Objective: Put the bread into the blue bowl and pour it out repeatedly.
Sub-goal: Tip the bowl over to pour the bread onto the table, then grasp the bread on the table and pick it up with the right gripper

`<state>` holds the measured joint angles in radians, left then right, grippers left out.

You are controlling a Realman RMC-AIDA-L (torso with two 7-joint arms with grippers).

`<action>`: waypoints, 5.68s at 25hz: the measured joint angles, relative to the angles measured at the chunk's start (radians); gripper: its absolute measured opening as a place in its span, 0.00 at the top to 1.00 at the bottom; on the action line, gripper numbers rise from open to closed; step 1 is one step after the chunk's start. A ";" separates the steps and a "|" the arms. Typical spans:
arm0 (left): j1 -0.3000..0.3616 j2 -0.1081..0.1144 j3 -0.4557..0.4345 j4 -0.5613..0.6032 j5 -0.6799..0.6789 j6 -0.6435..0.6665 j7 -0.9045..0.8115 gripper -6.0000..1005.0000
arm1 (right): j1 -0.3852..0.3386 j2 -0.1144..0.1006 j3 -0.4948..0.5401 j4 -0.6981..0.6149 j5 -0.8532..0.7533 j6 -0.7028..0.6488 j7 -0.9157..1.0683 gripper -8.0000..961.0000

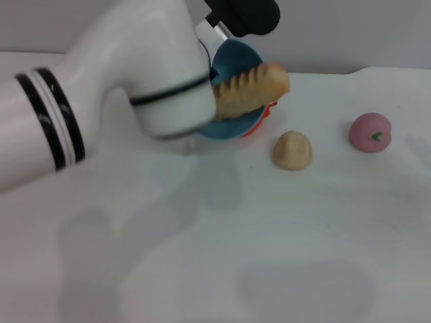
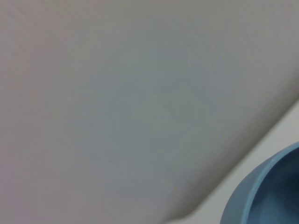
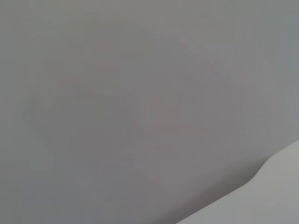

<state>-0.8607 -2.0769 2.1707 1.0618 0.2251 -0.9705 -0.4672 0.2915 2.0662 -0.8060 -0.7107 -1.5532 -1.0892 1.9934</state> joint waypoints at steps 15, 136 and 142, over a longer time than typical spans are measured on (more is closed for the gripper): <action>0.063 0.000 0.089 0.019 0.173 0.047 -0.179 0.99 | 0.012 0.000 -0.010 0.010 0.001 -0.004 -0.013 0.60; 0.146 0.021 -0.761 0.009 -0.541 -0.155 0.618 0.99 | 0.486 0.024 -0.921 0.269 -0.092 0.390 0.578 0.56; 0.143 0.020 -0.757 0.009 -0.541 -0.153 0.617 0.99 | 0.494 0.026 -1.060 0.269 0.018 0.472 0.573 0.56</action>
<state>-0.7178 -2.0569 1.4139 1.0706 -0.3155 -1.1234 0.1503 0.7854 2.0921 -1.8664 -0.4418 -1.5353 -0.6169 2.5668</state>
